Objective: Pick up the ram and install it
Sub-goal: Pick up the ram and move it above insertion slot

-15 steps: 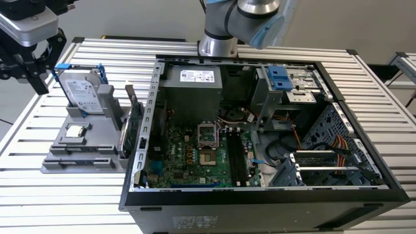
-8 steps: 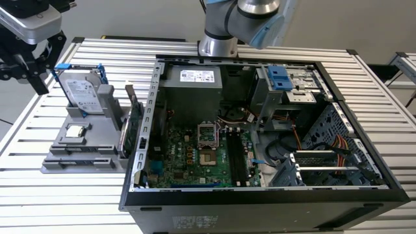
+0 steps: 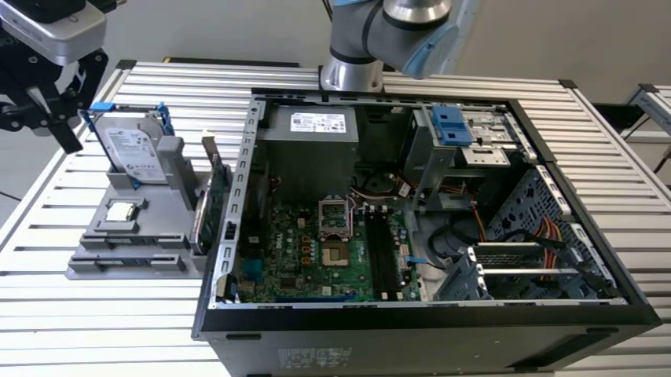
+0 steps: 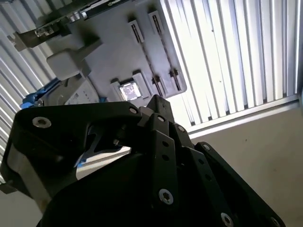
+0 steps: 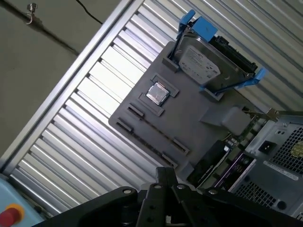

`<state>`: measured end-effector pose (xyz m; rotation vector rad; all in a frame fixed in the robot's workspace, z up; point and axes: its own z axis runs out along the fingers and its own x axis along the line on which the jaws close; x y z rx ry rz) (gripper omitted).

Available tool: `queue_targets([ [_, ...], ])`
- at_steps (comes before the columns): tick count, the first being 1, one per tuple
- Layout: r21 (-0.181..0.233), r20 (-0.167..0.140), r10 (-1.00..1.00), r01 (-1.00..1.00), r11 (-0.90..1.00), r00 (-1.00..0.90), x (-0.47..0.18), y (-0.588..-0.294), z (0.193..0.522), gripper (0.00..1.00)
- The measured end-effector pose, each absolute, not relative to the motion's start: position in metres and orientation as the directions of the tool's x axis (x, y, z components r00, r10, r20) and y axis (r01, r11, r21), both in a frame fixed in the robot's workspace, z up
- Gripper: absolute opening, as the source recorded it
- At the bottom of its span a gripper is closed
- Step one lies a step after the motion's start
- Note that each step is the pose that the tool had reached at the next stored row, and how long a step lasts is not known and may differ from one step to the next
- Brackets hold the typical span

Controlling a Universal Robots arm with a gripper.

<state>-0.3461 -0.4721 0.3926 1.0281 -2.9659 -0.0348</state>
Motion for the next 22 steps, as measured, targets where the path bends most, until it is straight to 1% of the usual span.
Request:
queue_targets([
  [22,0.021,-0.006,-0.799,-0.799,0.601,-0.601,-0.3463,-0.4721,0.3927,0.0],
])
